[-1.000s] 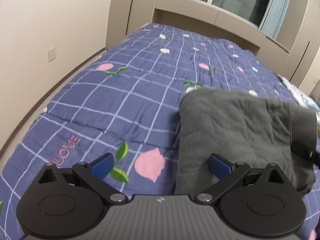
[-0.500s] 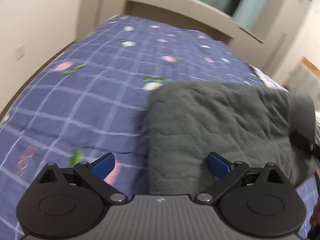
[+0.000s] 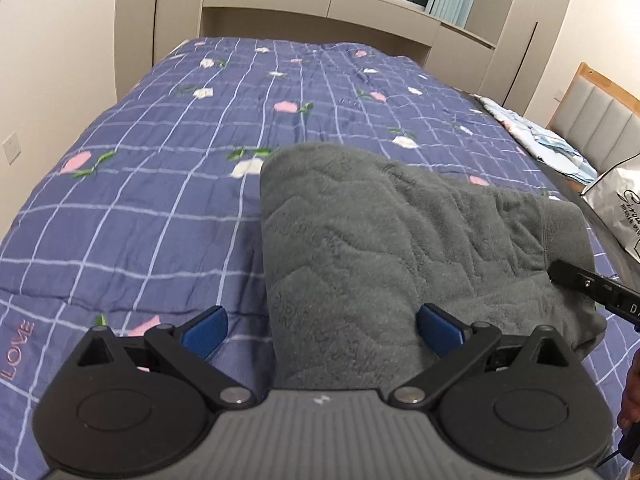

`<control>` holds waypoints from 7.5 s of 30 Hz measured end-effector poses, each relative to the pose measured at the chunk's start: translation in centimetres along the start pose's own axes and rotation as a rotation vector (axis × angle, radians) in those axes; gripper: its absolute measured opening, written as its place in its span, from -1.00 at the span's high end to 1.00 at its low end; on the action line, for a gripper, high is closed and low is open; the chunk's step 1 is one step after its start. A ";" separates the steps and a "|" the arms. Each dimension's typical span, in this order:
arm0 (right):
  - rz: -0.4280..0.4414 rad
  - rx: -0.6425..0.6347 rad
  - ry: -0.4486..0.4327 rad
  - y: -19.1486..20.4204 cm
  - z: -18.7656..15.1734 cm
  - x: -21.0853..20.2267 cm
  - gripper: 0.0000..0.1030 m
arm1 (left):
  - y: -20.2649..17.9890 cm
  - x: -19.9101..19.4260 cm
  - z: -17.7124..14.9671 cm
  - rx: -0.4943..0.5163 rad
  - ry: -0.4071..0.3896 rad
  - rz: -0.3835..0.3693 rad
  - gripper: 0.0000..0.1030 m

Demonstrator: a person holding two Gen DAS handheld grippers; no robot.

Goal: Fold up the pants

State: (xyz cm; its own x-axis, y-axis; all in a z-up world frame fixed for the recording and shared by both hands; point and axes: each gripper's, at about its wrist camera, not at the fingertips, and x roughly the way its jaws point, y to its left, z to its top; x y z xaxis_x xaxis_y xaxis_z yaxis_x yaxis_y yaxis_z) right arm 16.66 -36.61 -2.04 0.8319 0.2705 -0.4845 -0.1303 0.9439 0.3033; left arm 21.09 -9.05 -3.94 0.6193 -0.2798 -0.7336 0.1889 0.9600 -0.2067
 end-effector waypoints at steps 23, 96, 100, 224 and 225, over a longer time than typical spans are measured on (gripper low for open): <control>-0.224 -0.256 -0.118 4.4 2.1 2.1 -0.99 | 1.4 0.2 5.7 -0.006 -0.108 0.177 -0.99; -0.263 -0.002 -0.010 5.2 -9.3 1.7 -0.99 | 0.5 -2.7 -6.1 -0.134 -0.028 0.090 -1.00; -0.262 -0.001 -0.013 5.1 -9.4 1.6 -0.99 | 0.6 -2.8 -6.1 -0.140 -0.021 0.088 -1.00; 0.417 0.126 0.386 -3.7 -0.8 9.0 -0.99 | 5.1 8.8 2.3 -0.126 0.224 -0.384 -1.00; 0.407 0.125 0.382 -3.5 -0.7 9.1 -0.99 | 5.0 8.8 2.3 -0.123 0.224 -0.383 -1.00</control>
State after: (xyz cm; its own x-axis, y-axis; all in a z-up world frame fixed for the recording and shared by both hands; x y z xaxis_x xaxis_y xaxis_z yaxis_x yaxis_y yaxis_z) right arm 24.29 -37.37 -8.08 0.4712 0.6790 -0.5630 -0.3153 0.7258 0.6114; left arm 29.23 -6.79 -9.97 0.3397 -0.6187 -0.7084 0.2719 0.7856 -0.5558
